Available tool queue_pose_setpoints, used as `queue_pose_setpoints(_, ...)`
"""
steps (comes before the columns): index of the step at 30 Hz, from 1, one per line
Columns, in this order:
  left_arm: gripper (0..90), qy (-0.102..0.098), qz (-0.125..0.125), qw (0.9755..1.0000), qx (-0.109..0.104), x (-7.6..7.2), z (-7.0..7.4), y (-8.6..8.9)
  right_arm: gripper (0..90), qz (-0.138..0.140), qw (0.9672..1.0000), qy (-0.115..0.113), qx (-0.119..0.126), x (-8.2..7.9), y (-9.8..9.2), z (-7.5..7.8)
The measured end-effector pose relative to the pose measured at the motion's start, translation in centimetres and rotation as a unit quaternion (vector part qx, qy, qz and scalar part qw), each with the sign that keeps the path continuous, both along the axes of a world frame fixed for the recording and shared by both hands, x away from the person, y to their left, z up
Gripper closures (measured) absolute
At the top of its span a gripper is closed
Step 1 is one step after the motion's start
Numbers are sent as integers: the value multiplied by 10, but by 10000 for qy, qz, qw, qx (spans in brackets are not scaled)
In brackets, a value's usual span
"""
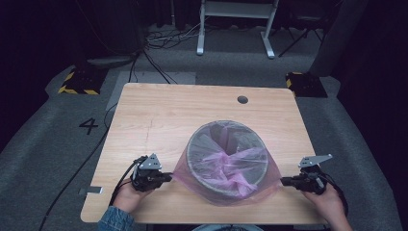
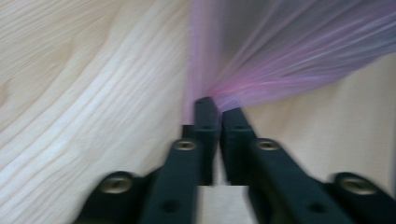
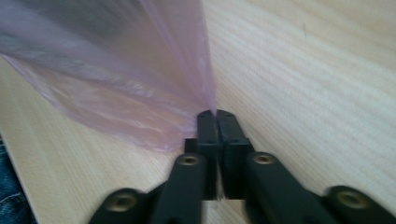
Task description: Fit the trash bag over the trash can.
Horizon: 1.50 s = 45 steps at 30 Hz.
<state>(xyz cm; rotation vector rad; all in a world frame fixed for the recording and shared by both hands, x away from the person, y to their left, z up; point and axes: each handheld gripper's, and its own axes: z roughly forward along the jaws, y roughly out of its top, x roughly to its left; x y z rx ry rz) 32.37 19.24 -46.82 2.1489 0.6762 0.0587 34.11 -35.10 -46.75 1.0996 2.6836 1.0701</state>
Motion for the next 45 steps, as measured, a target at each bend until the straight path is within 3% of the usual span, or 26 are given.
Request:
queue_pose_setpoints(2, 506, -33, -192, 9990, -410, -6, 11, 2, 441, 51, 9990, -309, 318, -3, -2, 8)
queue_pose_setpoints(3, 420, -83, -222, 9985, -501, -8, 15, 2, 377, 150, 9974, -467, 537, -6, -2, 15)
queue_pose_setpoints(6, 348, -401, -398, 9949, -831, -17, 31, 1, 315, 505, 9911, -871, 871, -14, 6, 34)
queue_pose_setpoints(8, 319, -594, -446, 9934, -877, -21, 41, -6, 292, 720, 9864, -1107, 982, -18, 15, 45)
queue_pose_setpoints(10, 309, -753, -510, 9928, -779, -20, 49, -17, 281, 972, 9809, -1291, 1081, -20, 27, 55)
queue_pose_setpoints(12, 341, -783, -551, 9930, -685, -17, 54, -26, 262, 1124, 9787, -1376, 1027, -19, 40, 62)
queue_pose_setpoints(14, 548, -764, -607, 9932, -643, -14, 55, -31, 283, 1177, 9784, -1453, 881, -15, 52, 66)
queue_pose_setpoints(15, 626, -794, -566, 9936, -571, -13, 56, -33, 358, 1210, 9785, -1401, 910, -12, 54, 67)
queue_pose_setpoints(17, 789, -831, -428, 9945, -473, -12, 56, -36, 645, 1274, 9790, -1176, 1073, -4, 58, 69)
queue_pose_setpoints(19, 864, -897, -254, 9948, -411, -10, 54, -37, 848, 1308, 9796, -1104, 1055, 1, 61, 69)
queue_pose_setpoints(20, 883, -889, -169, 9951, -408, -9, 53, -37, 894, 1221, 9817, -1094, 964, 4, 62, 69)
queue_pose_setpoints(22, 890, -809, -99, 9960, -370, -5, 50, -37, 899, 995, 9856, -1006, 921, 11, 63, 66)
queue_pose_setpoints(25, 890, -683, -74, 9973, -269, -3, 44, -37, 900, 620, 9929, -771, 654, 26, 60, 53)
queue_pose_setpoints(27, 890, -625, -43, 9979, -164, -1, 40, -38, 900, 480, 9959, -611, 466, 33, 59, 43)
queue_pose_setpoints(33, 892, -236, 157, 9982, 534, 12, 14, -42, 899, 288, 9994, -118, 159, 44, 56, 12)
queue_pose_setpoints(38, 891, -13, 86, 9937, 1120, 9, -2, -49, 898, 268, 9994, 135, -167, 42, 54, -1)
queue_pose_setpoints(41, 851, 103, -79, 9945, 1041, 3, -3, -44, 876, 263, 9992, 238, -193, 37, 47, -5)
queue_pose_setpoints(42, 765, 126, -170, 9962, 843, 2, -2, -40, 807, 268, 9991, 252, -190, 35, 45, -6)
queue_pose_setpoints(43, 632, 89, -206, 9984, 513, 0, 2, -37, 684, 302, 9992, 247, -78, 33, 41, -6)
queue_pose_setpoints(44, 501, -2, -194, 9991, 387, -2, 5, -35, 560, 377, 9988, 238, 202, 32, 38, -4)
queue_pose_setpoints(45, 428, -126, -201, 9994, 232, -3, 11, -33, 494, 411, 9984, 196, 329, 30, 37, -2)
